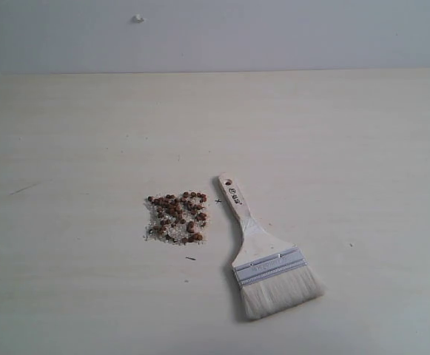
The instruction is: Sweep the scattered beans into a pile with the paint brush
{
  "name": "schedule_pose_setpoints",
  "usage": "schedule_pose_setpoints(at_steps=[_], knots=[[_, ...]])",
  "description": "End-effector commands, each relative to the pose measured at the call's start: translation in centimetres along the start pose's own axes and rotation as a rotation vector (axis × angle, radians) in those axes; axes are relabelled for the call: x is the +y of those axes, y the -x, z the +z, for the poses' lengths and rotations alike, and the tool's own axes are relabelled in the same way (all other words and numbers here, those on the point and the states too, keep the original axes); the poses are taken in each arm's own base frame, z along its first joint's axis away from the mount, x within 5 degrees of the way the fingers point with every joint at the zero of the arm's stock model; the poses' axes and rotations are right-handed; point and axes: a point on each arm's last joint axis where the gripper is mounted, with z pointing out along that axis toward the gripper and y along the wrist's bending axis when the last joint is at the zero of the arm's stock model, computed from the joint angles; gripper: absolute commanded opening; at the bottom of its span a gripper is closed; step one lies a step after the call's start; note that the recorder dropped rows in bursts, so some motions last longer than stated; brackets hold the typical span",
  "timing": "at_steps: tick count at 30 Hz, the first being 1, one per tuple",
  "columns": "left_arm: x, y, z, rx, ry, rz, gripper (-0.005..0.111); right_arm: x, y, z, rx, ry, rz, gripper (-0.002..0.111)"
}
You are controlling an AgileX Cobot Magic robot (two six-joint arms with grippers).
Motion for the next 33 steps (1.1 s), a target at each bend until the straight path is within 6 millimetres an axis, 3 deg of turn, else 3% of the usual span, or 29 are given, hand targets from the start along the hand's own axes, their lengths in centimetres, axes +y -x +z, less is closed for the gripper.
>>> schedule_pose_setpoints(at_steps=[1,33], knots=[[0.00,0.07,-0.06,-0.009,0.001,-0.007,0.000,-0.03,-0.13,0.00,-0.001,-0.005,-0.003,0.000],[-0.08,-0.53,-0.07,0.058,-0.008,0.010,0.000,-0.03,-0.13,0.00,-0.001,-0.005,-0.003,0.000]])
